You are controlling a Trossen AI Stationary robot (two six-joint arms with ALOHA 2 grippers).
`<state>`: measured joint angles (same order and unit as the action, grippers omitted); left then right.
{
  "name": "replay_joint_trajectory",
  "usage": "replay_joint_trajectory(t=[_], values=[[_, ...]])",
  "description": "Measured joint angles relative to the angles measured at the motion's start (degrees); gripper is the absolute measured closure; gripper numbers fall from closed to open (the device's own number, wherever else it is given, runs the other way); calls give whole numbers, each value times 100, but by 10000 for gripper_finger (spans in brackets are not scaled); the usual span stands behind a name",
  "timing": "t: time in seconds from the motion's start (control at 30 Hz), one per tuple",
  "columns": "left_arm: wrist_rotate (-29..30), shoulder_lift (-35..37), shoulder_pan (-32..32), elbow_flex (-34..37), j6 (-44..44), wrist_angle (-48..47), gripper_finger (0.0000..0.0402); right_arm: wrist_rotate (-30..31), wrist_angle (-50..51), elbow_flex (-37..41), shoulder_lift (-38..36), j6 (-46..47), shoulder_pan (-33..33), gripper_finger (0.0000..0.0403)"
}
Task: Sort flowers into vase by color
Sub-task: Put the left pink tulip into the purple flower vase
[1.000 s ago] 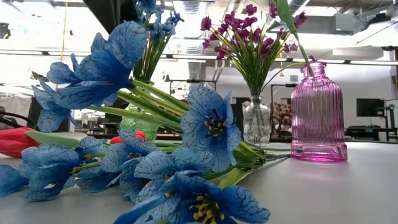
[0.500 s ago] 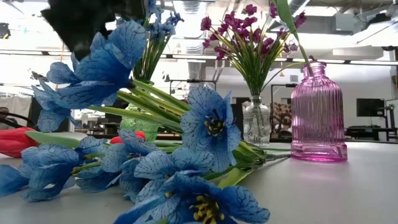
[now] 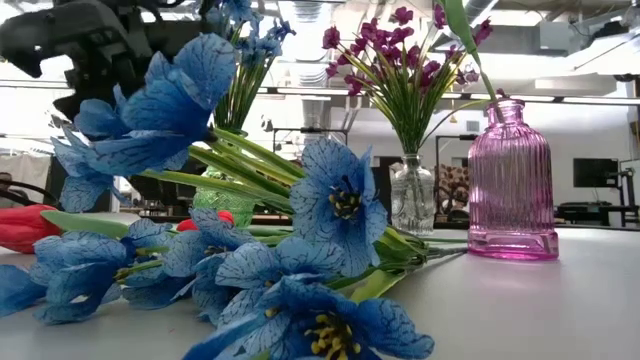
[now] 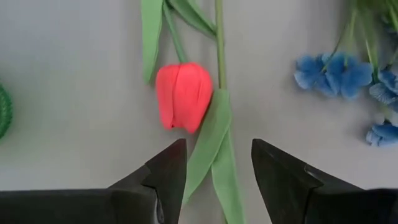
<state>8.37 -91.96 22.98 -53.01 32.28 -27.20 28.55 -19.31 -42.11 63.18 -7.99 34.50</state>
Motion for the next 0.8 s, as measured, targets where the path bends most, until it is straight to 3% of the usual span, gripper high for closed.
replay_joint_trajectory(t=[0.4,0.8], values=[[58,2,7,717,47,1082,233,-2,-1,0,0,-2,-2,223],[114,2,156,1067,152,1477,235,-2,-35,0,0,-3,-2,223]])
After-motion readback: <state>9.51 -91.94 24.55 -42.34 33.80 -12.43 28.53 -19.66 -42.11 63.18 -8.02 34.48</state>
